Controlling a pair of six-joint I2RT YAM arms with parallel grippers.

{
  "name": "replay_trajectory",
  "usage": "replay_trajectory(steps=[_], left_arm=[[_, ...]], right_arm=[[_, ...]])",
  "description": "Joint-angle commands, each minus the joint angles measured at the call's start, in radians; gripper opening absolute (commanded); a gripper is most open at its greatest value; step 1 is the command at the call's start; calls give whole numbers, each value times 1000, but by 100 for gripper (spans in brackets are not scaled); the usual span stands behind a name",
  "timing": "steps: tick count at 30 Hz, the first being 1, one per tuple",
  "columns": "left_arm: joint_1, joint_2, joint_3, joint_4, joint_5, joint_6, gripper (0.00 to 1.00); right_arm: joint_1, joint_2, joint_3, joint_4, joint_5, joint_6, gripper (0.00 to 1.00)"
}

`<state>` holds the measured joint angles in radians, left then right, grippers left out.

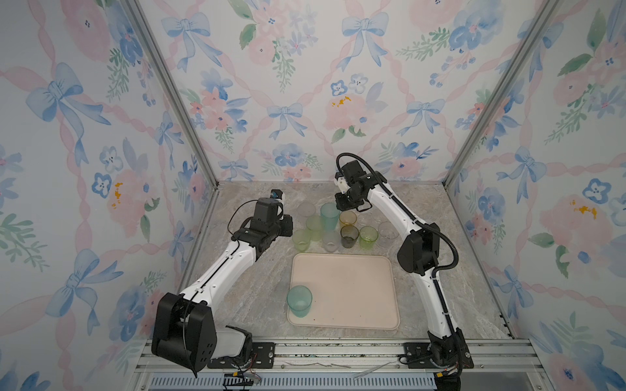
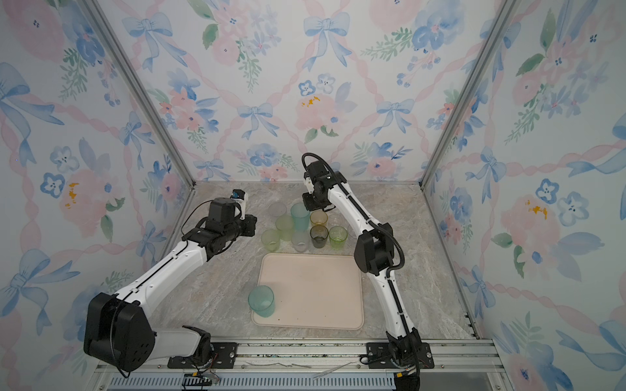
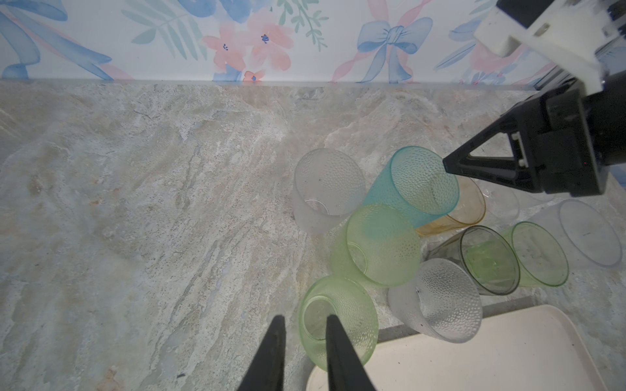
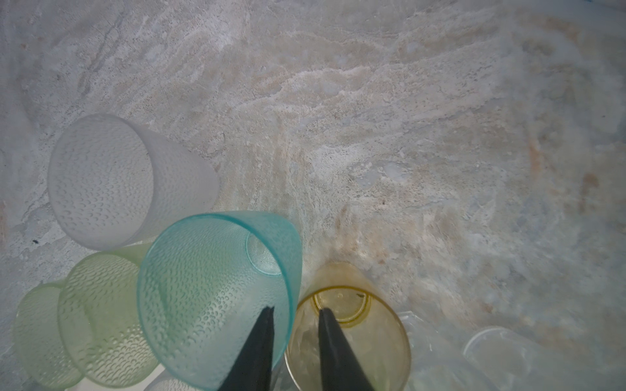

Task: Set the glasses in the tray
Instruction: 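Grasp the second teal cup with the right gripper and lift it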

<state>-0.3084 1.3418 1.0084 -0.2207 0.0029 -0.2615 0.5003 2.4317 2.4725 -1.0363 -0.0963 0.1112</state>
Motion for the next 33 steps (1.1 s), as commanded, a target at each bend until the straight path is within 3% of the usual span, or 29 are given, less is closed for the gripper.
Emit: replay_trajectory(steps=[1, 24, 33], left_arm=[[9, -13, -19, 9, 20, 22, 24], [28, -10, -37, 9, 30, 33, 23], [28, -17, -45, 9, 34, 33, 22]], right_arm=[[17, 35, 38, -15, -3, -2, 27], [37, 47, 41, 24, 76, -13, 10], [44, -26, -59, 99, 114, -26, 0]])
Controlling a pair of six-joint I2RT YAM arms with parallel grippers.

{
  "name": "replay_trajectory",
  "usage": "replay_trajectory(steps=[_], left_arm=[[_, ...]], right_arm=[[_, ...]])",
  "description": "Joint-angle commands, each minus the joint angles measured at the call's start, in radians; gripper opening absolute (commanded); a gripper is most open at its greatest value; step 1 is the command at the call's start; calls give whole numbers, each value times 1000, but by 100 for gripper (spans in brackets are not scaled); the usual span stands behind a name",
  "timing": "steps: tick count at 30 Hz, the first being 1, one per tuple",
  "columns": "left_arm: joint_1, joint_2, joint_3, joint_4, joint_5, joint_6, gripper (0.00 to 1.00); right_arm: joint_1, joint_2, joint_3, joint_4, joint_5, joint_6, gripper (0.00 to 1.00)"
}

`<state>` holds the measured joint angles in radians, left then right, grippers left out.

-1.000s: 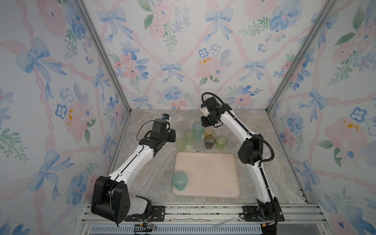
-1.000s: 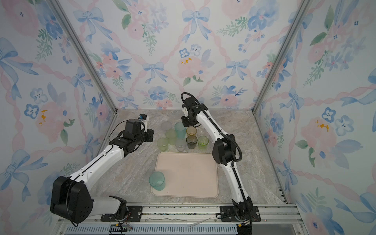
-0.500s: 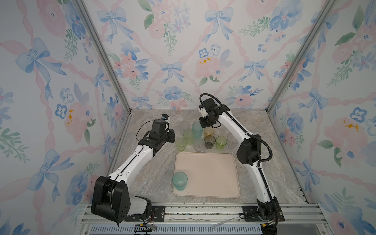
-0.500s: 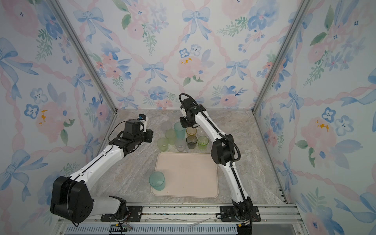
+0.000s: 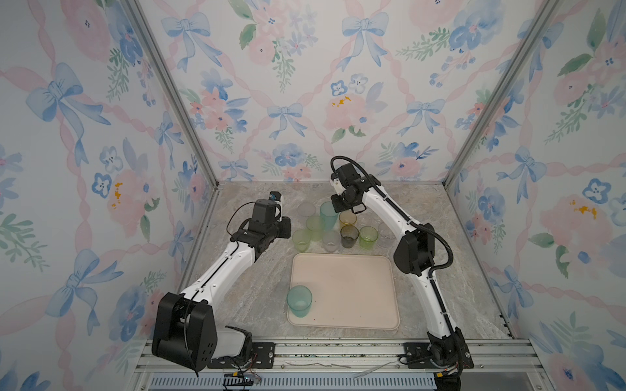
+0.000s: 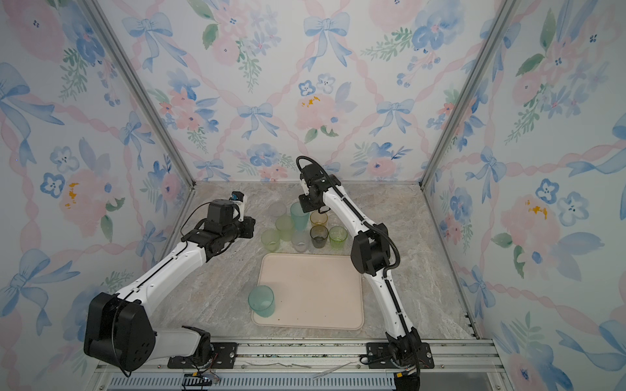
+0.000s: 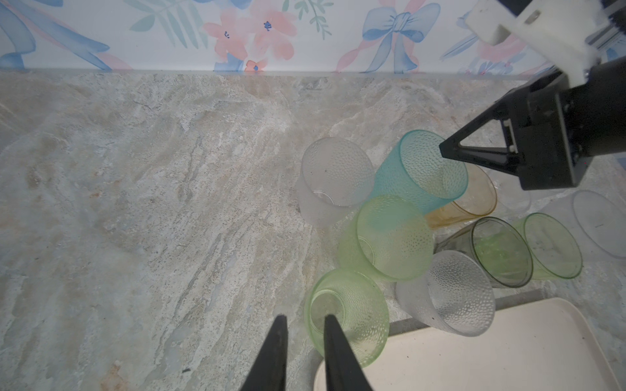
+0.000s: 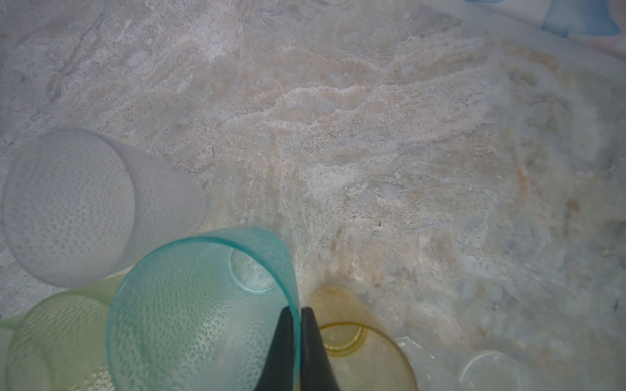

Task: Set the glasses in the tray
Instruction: 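Grasp the second teal cup with the right gripper and lift it, then carry the teal cup with the right gripper over the tray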

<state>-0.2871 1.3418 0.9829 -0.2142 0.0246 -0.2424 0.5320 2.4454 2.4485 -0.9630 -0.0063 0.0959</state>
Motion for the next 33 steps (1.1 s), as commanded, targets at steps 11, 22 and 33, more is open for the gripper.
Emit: replay_trajectory(steps=[11, 22, 33], left_arm=[[8, -44, -33, 1, 8, 15, 22], [9, -59, -38, -3, -7, 14, 22], [12, -60, -50, 4, -47, -8, 22]], right_arm=[[23, -190, -171, 168, 45, 3, 0], [36, -378, -265, 203, 128, -47, 0], [121, -634, -502, 135, 28, -123, 0]])
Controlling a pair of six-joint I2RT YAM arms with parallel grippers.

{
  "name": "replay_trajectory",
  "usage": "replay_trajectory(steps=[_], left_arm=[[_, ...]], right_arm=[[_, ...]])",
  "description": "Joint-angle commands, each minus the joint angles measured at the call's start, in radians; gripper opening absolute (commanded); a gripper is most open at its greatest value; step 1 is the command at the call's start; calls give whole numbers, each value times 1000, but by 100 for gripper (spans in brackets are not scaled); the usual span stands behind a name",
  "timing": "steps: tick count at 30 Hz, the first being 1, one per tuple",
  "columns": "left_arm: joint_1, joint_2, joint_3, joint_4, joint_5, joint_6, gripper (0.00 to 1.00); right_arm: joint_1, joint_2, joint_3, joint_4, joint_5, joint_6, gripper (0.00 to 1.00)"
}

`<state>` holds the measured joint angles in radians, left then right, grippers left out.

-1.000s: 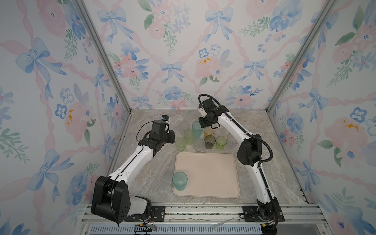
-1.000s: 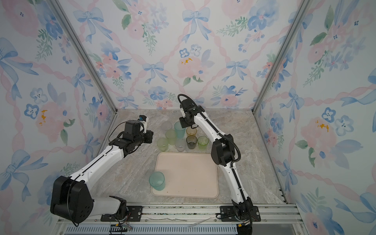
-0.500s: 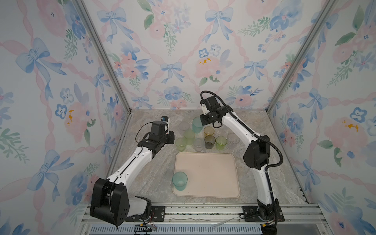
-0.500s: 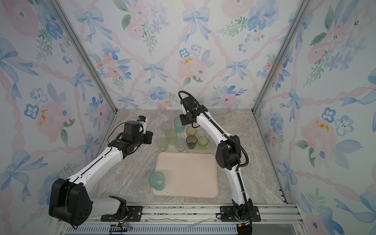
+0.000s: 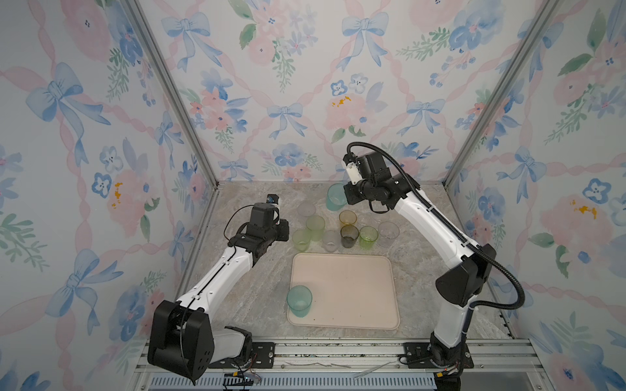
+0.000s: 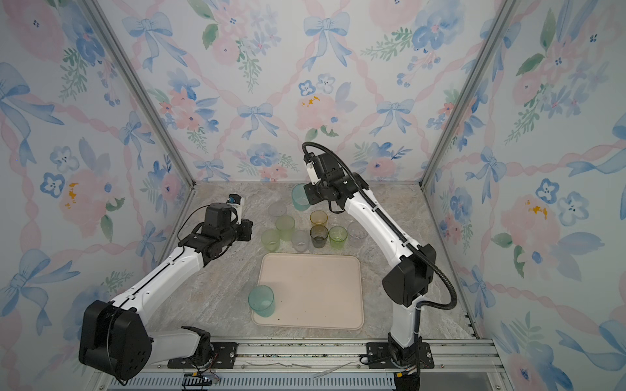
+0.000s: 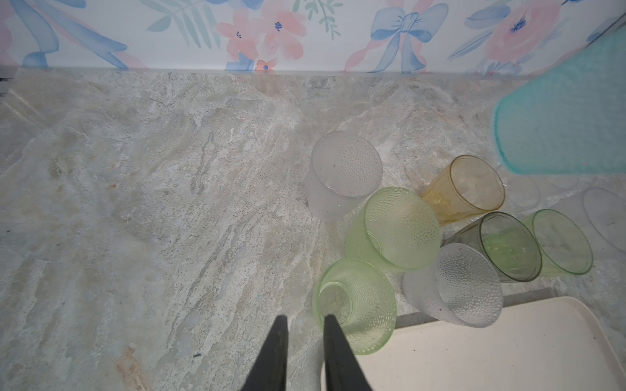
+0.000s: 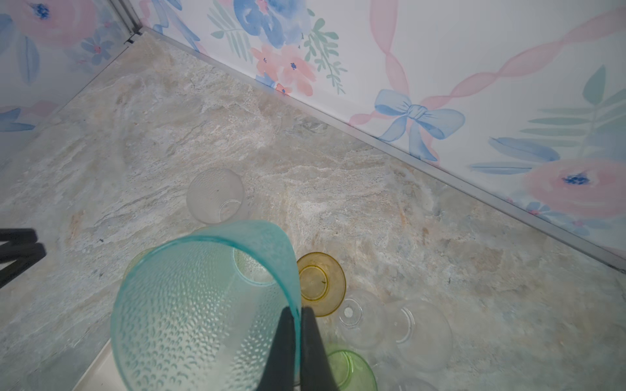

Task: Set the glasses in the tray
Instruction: 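Carry the teal cup with the right gripper over the tray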

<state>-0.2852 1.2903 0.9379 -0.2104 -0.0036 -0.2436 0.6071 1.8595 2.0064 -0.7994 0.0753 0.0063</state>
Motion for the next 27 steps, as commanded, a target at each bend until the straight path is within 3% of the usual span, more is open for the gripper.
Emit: replay_trajectory(steps=[1, 8, 14, 27], left_arm=[[9, -12, -2, 1, -20, -8, 22], [11, -34, 32, 2, -41, -5, 22], [11, -52, 55, 2, -39, 2, 23], [11, -101, 45, 2, -23, 3, 23]], right_arm=[[65, -69, -88, -33, -73, -37, 0], [219, -125, -218, -65, -88, -49, 0], [319, -78, -240, -73, -75, -32, 0], [400, 126, -146, -102, -32, -31, 0]])
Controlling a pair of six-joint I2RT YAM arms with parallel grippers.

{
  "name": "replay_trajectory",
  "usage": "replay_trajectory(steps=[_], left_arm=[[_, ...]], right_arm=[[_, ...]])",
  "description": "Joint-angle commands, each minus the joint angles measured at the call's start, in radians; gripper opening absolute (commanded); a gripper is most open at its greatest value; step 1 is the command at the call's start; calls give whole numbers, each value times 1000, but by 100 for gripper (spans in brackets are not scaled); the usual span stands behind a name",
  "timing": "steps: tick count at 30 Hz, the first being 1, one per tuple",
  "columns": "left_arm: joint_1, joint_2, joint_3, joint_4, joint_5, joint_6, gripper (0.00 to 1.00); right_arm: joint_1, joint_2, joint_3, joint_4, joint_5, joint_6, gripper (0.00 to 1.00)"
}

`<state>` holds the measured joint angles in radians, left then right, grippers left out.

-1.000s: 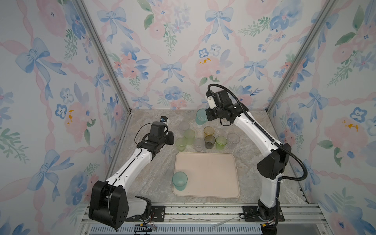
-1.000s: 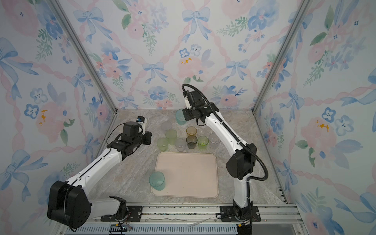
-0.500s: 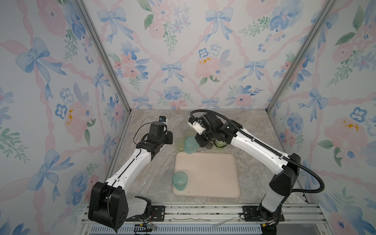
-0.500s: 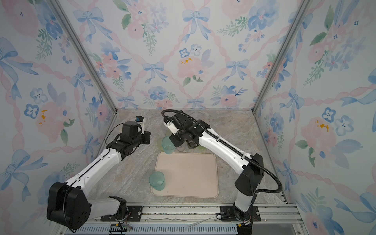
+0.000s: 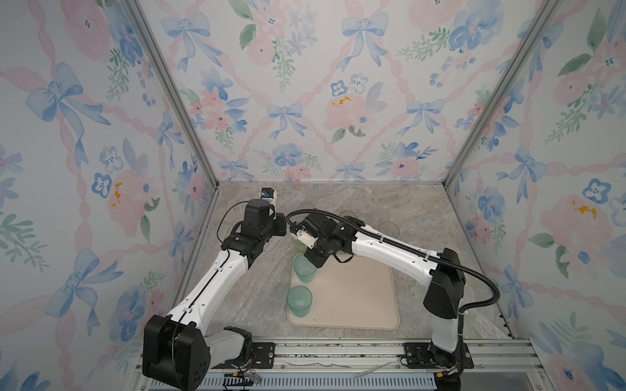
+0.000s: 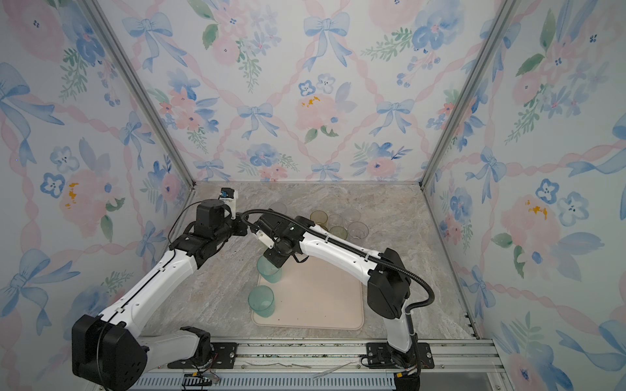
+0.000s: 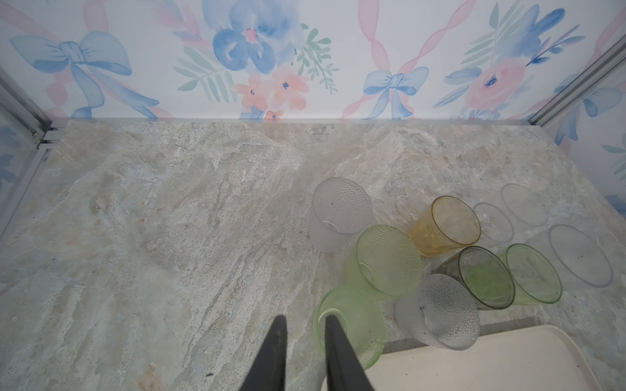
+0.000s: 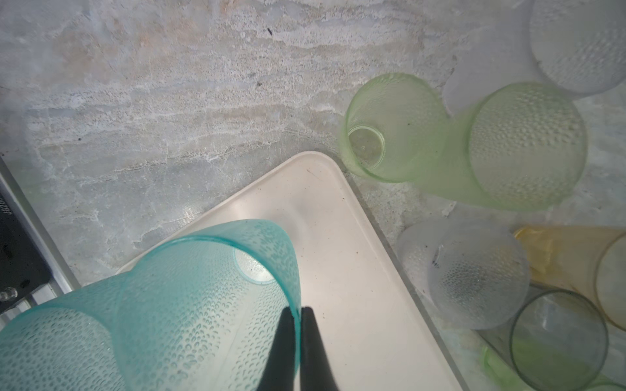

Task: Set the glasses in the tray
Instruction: 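Carry the teal cup with the right gripper over the tray, then lower the teal cup beside the first one and open the right gripper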

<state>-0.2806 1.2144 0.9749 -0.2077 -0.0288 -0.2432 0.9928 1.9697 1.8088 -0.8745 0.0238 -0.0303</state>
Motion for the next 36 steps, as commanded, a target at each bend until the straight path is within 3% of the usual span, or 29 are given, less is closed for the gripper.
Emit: replay_trajectory(steps=[1, 36], left_arm=[[6, -27, 7, -1, 3, 3, 23], [7, -36, -13, -3, 5, 13, 24]], right_arm=[[16, 24, 55, -25, 15, 8, 0], [36, 81, 48, -20, -40, 36, 0]])
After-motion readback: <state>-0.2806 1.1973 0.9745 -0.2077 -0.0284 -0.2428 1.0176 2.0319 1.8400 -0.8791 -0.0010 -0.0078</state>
